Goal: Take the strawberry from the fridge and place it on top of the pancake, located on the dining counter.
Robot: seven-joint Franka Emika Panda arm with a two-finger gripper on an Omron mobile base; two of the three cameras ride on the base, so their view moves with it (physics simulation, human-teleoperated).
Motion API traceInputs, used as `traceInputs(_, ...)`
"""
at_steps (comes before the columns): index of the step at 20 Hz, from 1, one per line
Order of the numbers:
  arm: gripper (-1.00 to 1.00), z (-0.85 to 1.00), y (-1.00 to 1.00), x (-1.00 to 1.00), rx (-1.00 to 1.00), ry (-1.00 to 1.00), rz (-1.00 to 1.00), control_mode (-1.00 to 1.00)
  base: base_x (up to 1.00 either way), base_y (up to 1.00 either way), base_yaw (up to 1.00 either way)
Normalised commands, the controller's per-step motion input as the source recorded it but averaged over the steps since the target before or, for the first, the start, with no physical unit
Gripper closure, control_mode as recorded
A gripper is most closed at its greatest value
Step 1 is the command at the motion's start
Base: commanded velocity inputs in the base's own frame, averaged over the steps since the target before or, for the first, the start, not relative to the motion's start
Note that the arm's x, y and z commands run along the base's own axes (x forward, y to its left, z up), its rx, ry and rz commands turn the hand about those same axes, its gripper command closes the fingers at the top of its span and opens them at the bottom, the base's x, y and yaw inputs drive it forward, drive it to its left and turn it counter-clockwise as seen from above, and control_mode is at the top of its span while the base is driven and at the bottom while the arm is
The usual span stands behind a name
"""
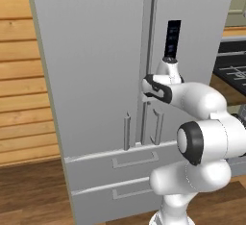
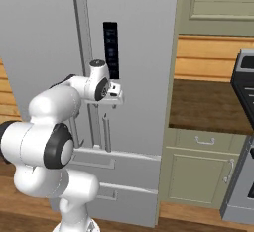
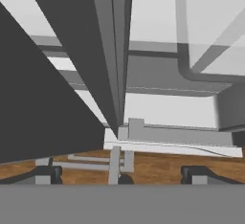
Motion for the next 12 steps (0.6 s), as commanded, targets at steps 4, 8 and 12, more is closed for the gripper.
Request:
traceInputs(4, -1.00, -0.29, 0.00, 0.00, 0.00, 0.00, 0.00, -1.00, 0.00, 0.00, 0.00)
traceInputs(8, -1.00, -0.35, 0.00, -0.11, 0.00, 0.00, 0.00, -1.00, 0.00, 0.00, 0.00)
traceInputs(12, -1.00, -0.25, -0.02, -0.07, 0.00, -0.01, 0.00, -1.00, 0.00, 0.00, 0.00)
